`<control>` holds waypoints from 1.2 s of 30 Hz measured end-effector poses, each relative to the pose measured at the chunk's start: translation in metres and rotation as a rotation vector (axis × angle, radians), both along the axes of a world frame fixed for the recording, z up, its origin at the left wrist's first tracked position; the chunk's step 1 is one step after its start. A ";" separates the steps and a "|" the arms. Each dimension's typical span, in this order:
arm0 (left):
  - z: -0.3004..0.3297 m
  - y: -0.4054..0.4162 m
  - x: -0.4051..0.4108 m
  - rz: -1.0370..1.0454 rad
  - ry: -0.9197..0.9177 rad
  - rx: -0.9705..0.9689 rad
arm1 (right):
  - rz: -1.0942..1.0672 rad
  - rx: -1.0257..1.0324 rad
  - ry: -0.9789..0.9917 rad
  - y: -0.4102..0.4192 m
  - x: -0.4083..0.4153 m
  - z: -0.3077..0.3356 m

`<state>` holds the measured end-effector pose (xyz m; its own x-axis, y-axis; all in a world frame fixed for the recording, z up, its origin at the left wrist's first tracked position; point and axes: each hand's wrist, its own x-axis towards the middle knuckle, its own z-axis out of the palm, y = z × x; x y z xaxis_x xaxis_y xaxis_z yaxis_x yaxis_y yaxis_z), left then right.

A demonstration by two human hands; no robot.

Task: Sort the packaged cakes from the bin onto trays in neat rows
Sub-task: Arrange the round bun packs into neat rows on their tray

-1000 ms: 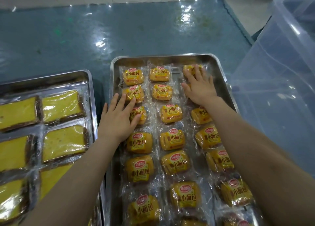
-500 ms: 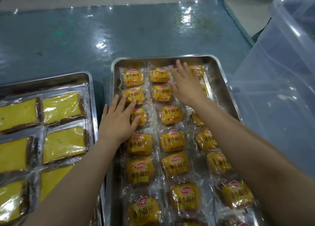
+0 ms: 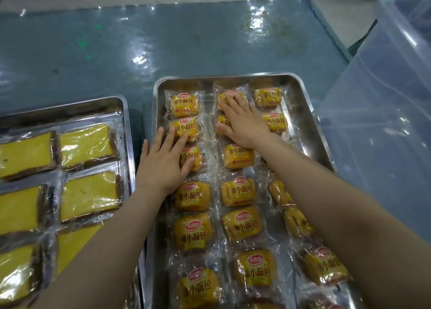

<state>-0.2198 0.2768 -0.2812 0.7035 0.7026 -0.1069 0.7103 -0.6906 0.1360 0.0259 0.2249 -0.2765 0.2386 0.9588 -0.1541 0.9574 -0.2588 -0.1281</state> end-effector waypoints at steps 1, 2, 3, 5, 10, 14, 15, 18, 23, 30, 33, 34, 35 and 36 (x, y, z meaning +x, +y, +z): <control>0.000 0.000 0.000 -0.001 0.000 0.001 | -0.005 0.012 -0.005 -0.002 -0.001 0.001; 0.001 0.000 0.000 -0.002 -0.002 0.004 | -0.018 0.035 -0.013 -0.004 -0.002 0.002; 0.002 0.000 -0.001 -0.003 -0.006 0.006 | -0.038 0.064 -0.028 -0.007 -0.001 0.004; 0.003 -0.001 -0.001 -0.005 -0.011 0.010 | -0.095 0.105 -0.078 -0.017 0.004 0.007; 0.003 -0.002 0.000 -0.013 -0.002 0.040 | -0.203 -0.032 -0.070 -0.060 0.029 0.002; 0.006 -0.003 -0.001 -0.036 -0.019 0.088 | -0.293 0.105 0.118 -0.074 0.036 0.012; 0.007 -0.004 -0.001 -0.054 -0.022 0.106 | -0.335 0.186 0.166 -0.077 0.036 0.016; 0.011 -0.010 -0.002 -0.120 -0.040 0.140 | -0.389 0.334 0.158 -0.099 0.034 0.027; 0.021 -0.018 -0.004 -0.207 -0.056 0.140 | -0.368 0.236 0.140 -0.153 0.017 0.021; 0.013 -0.065 -0.001 -0.110 -0.010 -0.117 | -0.314 0.030 0.113 -0.164 -0.004 -0.001; 0.008 -0.073 -0.002 -0.092 0.013 -0.106 | -0.305 0.070 0.108 -0.158 -0.001 0.002; 0.008 -0.073 -0.002 -0.086 0.003 -0.099 | -0.299 0.100 0.114 -0.153 0.001 0.004; 0.008 -0.073 -0.001 -0.083 -0.005 -0.094 | -0.291 0.121 0.120 -0.147 0.003 0.006; 0.009 -0.073 -0.001 -0.083 -0.010 -0.091 | -0.281 0.127 0.124 -0.140 0.006 0.008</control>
